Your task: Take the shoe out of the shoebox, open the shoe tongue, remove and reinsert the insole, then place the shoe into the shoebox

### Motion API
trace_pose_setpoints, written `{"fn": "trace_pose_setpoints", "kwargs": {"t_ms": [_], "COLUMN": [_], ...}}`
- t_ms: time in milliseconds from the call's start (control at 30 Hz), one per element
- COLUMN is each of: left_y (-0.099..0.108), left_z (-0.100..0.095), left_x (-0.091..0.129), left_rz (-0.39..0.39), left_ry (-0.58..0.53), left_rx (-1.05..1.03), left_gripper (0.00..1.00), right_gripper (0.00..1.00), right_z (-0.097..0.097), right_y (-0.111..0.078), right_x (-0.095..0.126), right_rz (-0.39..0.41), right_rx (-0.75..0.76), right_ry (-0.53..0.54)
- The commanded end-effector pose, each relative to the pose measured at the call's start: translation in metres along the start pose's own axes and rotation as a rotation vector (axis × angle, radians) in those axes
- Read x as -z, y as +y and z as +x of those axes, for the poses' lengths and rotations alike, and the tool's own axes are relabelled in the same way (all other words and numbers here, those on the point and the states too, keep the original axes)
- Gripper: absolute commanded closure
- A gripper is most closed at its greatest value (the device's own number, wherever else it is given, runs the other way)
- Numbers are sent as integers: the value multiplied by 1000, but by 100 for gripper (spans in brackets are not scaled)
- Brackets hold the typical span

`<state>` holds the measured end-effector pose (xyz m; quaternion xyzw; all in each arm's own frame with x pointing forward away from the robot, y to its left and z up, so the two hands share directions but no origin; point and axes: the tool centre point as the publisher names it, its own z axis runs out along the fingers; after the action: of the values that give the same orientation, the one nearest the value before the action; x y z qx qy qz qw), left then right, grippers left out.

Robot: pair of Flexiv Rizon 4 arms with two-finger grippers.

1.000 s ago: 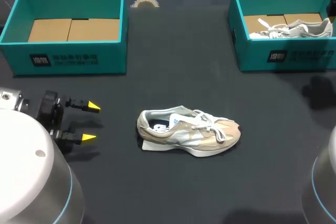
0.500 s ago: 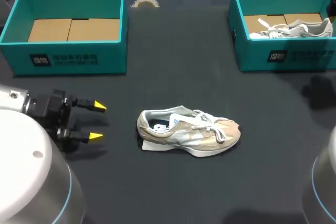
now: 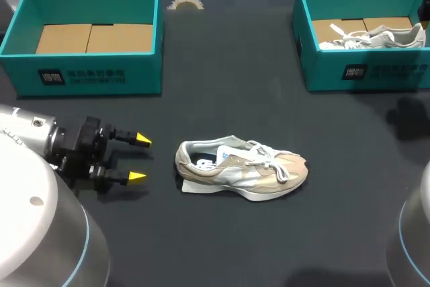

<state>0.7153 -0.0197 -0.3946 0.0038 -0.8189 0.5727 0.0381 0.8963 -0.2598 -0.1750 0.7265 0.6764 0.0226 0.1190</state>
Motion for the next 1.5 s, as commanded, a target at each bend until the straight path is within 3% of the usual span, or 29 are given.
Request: {"fn": "trace_pose_setpoints", "kwargs": {"t_ms": [33,500,1067,1500], "left_y": [3,-1,-5,-8], "left_z": [-4,-10,2,1], "left_x": [-7,-27,-53,-69], "left_rz": [8,28,27,36], "left_ry": [14,42,59,45], "left_rx": [4,20,10,23], "left_gripper": [0,0,0,0], "right_gripper": [0,0,0,0], "right_z": [1,1,1,1], "right_y": [1,1,1,1], "right_x": [0,0,0,0], "right_rz": [2,2,2,2], "right_rx": [-1,-1,-1,-1], "right_ry": [-2,-2,-2,-2]}}
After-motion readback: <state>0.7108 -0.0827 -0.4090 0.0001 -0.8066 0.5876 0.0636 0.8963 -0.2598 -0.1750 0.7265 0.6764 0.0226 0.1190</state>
